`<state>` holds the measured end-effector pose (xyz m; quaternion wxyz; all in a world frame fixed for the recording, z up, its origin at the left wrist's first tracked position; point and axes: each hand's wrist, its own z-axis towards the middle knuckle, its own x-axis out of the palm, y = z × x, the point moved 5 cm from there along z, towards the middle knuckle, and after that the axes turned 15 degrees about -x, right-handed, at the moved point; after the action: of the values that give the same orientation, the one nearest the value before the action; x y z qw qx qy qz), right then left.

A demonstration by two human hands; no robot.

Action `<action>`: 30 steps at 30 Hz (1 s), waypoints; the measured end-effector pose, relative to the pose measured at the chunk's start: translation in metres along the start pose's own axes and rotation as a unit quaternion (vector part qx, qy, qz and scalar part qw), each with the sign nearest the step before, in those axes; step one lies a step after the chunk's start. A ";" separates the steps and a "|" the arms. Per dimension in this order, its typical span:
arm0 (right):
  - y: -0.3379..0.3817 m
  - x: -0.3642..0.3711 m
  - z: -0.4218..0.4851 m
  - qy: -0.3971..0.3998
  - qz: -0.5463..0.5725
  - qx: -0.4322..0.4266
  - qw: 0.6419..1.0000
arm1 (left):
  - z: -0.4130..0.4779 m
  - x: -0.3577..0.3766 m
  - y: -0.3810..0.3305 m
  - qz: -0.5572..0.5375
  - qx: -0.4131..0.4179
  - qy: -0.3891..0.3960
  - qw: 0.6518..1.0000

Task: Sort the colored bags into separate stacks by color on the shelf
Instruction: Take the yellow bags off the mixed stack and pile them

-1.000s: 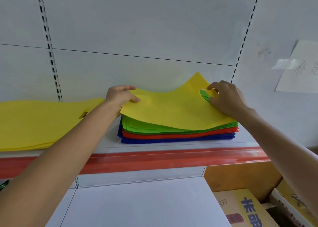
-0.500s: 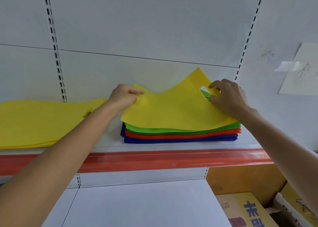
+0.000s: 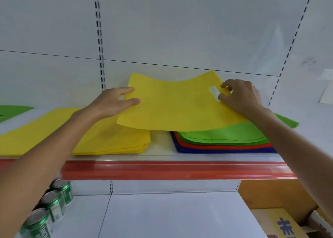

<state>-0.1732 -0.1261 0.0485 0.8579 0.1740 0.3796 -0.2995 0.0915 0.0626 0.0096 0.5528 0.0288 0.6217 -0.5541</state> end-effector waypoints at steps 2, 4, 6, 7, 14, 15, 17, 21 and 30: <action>0.032 0.012 0.003 -0.001 0.019 -0.007 1.000 | -0.004 -0.025 0.029 0.009 -0.016 -0.004 1.000; 0.067 0.024 0.004 0.000 0.037 -0.020 0.999 | -0.008 -0.052 0.058 0.019 -0.031 -0.019 0.999; 0.099 0.035 0.003 0.006 0.051 -0.032 0.998 | -0.013 -0.075 0.086 0.031 -0.046 -0.032 0.998; 0.115 0.040 0.002 0.012 0.055 -0.036 0.998 | -0.016 -0.084 0.100 0.035 -0.054 -0.035 0.997; 0.199 0.066 -0.008 0.054 0.067 -0.050 0.995 | -0.026 -0.128 0.177 0.049 -0.108 -0.043 0.992; 0.207 0.070 -0.011 0.061 0.074 -0.044 0.994 | -0.027 -0.132 0.186 0.063 -0.114 -0.042 0.991; 0.216 0.078 -0.016 0.073 0.088 -0.033 0.993 | -0.026 -0.133 0.200 0.092 -0.121 -0.039 0.988; 0.227 0.090 -0.028 0.097 0.089 -0.027 0.991 | -0.026 -0.127 0.215 0.142 -0.126 -0.015 0.982; 0.230 0.096 -0.032 0.128 0.113 -0.028 0.985 | -0.019 -0.114 0.219 0.225 -0.125 0.019 0.966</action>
<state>0.0089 0.0286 -0.0286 0.8350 0.2287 0.4725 -0.1651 0.2649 0.2263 -0.0562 0.6508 0.1091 0.6736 -0.3329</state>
